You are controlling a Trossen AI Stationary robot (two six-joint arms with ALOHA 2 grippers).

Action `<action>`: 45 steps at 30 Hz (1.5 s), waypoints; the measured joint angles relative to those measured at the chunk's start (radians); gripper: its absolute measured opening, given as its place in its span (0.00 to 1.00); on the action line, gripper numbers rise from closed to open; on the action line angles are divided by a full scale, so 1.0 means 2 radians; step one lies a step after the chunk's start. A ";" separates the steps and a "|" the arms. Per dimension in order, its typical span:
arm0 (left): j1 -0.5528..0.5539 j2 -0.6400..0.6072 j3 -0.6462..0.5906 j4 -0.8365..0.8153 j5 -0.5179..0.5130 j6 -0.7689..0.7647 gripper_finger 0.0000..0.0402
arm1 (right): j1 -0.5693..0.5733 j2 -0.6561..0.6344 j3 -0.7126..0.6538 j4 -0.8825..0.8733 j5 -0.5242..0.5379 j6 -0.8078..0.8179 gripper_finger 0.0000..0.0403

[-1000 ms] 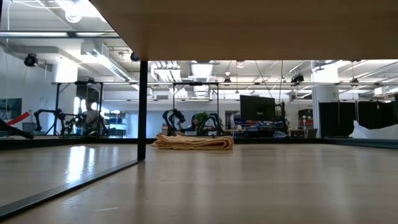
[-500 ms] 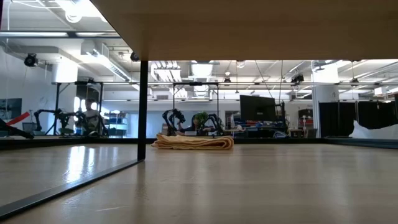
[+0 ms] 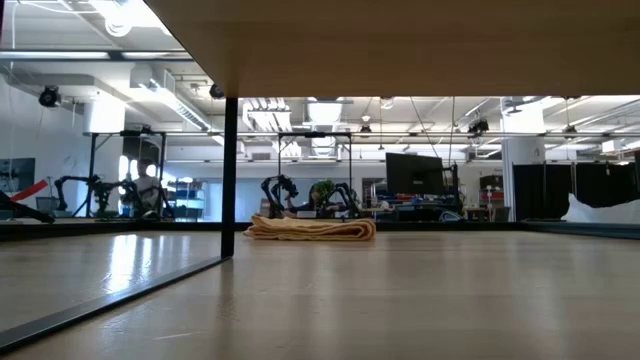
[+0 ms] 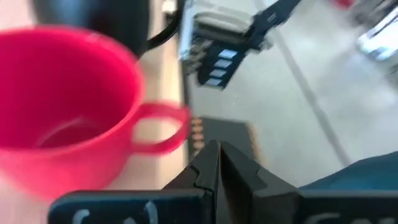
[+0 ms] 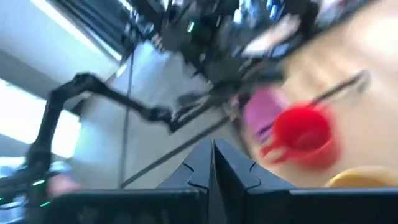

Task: Stack small to large cups/mugs on shelf
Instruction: Adjust the black mug on the shelf

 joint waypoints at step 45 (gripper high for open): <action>0.211 0.011 0.075 -0.027 0.222 -0.106 0.00 | -0.212 -0.146 -0.368 -0.133 -0.355 -0.097 0.02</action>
